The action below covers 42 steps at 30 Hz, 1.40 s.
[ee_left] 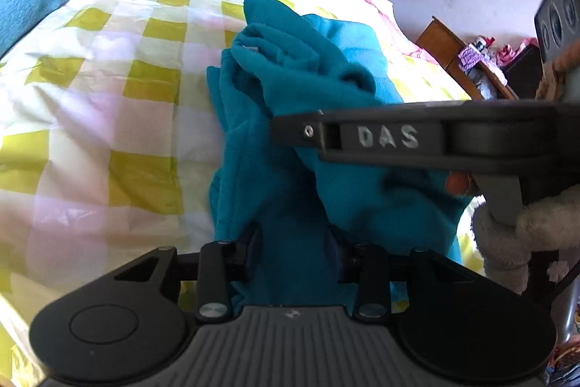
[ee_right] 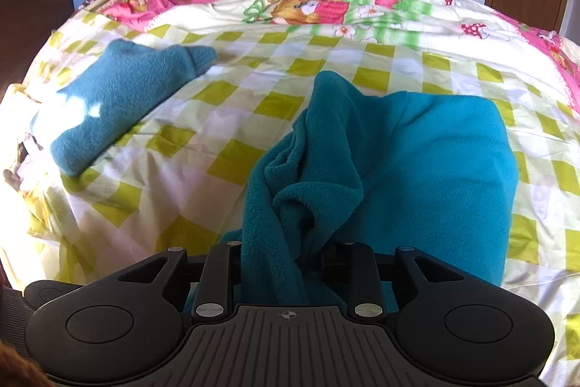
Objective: Fold small clothes
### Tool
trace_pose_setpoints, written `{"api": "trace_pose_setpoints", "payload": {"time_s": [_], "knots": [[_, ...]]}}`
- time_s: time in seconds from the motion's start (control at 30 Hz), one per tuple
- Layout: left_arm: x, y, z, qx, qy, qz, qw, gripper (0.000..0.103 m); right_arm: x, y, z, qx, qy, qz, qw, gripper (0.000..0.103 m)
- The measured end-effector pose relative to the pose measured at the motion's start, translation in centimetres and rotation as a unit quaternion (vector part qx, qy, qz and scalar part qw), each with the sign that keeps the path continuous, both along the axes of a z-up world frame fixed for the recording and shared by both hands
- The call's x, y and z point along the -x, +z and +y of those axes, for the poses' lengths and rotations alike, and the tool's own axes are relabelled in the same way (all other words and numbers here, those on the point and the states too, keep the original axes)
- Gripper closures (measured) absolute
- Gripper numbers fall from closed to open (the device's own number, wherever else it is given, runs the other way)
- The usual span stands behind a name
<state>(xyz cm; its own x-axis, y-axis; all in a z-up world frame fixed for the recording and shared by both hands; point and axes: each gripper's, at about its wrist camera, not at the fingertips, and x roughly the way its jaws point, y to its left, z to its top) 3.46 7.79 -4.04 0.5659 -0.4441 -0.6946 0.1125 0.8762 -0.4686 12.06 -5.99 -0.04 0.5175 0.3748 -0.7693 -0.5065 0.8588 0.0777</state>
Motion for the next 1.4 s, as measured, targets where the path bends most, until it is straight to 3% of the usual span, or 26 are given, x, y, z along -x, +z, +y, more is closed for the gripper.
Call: {"api": "trace_pose_setpoints", "payload": {"time_s": [0.13, 0.3, 0.43, 0.57, 0.7, 0.77, 0.87, 1.03, 1.13, 1.27, 1.4], "knots": [[0.8, -0.1, 1.6, 0.035, 0.010, -0.006, 0.9993, 0.052, 1.3, 0.3, 0.0, 0.003, 0.029, 0.003, 1.000, 0.060], [2.2, 0.3, 3.8, 0.069, 0.028, -0.009, 0.9972, 0.052, 3.3, 2.8, -1.2, -0.050, 0.052, 0.012, 0.997, 0.050], [4.0, 1.7, 6.0, 0.036, 0.078, -0.028, 0.9959, 0.049, 4.6, 4.4, -2.7, -0.072, 0.061, 0.007, 0.995, 0.050], [4.0, 3.2, 8.3, 0.046, 0.119, -0.055, 0.9903, 0.048, 5.1, 4.5, -5.0, -0.084, 0.043, -0.016, 0.995, 0.050], [2.7, 5.1, 8.1, 0.050, 0.108, -0.093, 0.9884, 0.047, 4.8, 2.7, -5.8, -0.098, 0.016, 0.007, 0.995, 0.049], [1.4, 5.6, 7.0, 0.046, 0.082, -0.107, 0.9898, 0.046, 5.7, 1.6, -5.2, -0.102, 0.037, 0.023, 0.994, 0.048], [-0.9, 5.6, 4.5, 0.014, 0.047, -0.114, 0.9923, 0.046, 7.3, -0.3, -3.4, -0.108, 0.084, 0.025, 0.990, 0.049], [-4.0, 3.9, 1.1, -0.089, 0.001, -0.099, 0.9911, 0.046, 8.4, -2.2, 0.0, -0.077, 0.121, -0.006, 0.990, 0.044], [-5.8, 1.6, 0.7, -0.222, 0.028, -0.078, 0.9715, 0.039, 8.8, -2.6, 0.1, -0.065, 0.138, -0.019, 0.988, 0.042], [-6.5, -0.8, 3.2, -0.251, 0.080, -0.016, 0.9646, 0.048, 8.5, -3.3, -0.7, -0.087, 0.129, 0.003, 0.988, 0.042], [-4.6, 1.4, 4.7, -0.203, 0.112, -0.043, 0.9718, 0.048, 7.8, -3.5, -0.9, -0.101, 0.122, 0.015, 0.987, 0.041]]}}
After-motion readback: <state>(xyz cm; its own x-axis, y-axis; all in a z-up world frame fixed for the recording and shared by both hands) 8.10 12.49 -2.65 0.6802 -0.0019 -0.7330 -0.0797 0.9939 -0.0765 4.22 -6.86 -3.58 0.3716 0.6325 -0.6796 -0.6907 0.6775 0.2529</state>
